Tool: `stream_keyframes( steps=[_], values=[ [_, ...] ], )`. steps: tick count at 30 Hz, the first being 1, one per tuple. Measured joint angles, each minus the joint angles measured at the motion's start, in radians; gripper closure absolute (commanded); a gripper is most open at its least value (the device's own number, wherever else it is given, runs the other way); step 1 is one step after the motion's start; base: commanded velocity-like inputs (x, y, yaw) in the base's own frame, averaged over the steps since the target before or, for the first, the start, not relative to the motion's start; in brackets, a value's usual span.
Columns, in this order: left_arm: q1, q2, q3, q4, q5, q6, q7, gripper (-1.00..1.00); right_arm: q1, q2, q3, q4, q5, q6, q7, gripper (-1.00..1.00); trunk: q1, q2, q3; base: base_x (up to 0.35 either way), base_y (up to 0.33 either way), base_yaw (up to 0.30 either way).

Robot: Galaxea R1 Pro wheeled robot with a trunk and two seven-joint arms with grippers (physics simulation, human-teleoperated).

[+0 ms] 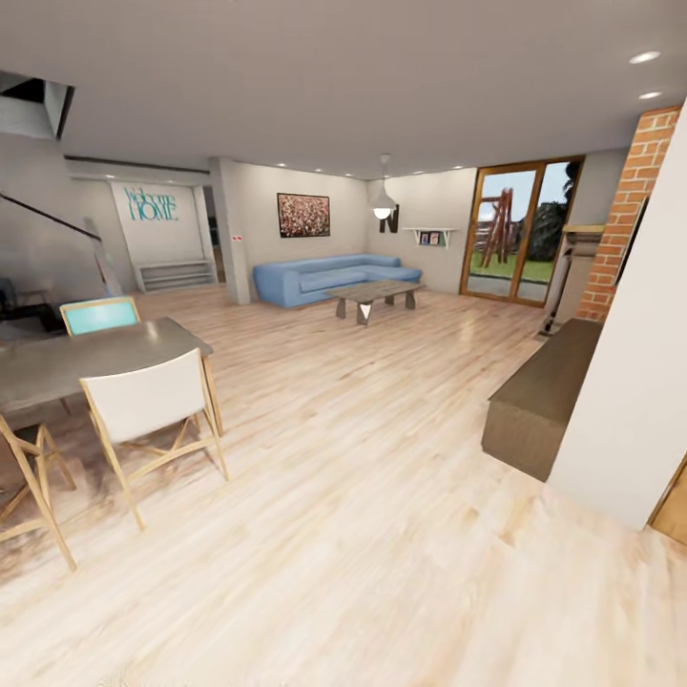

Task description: In the kitchen, take the popcorn bag from the countertop, put it into the microwave, and heat it until the popcorn is cooked so the cooked popcorn ends up inside the bag.

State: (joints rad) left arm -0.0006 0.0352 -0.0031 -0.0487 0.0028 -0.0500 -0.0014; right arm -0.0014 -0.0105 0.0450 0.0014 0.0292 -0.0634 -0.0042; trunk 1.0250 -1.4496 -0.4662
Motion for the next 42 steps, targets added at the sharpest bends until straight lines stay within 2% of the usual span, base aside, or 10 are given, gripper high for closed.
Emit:
stream_keyframes(
  steps=[42],
  values=[
    [0.0, 0.0, 0.0, 0.0, 0.0, 0.0, 0.0, -1.0, 0.0, 0.0, -0.002, 0.0, -0.006, 0.002, -0.001, -1.0, 0.0, 0.0, 0.0, 0.0, 0.0, 0.277]
  ],
)
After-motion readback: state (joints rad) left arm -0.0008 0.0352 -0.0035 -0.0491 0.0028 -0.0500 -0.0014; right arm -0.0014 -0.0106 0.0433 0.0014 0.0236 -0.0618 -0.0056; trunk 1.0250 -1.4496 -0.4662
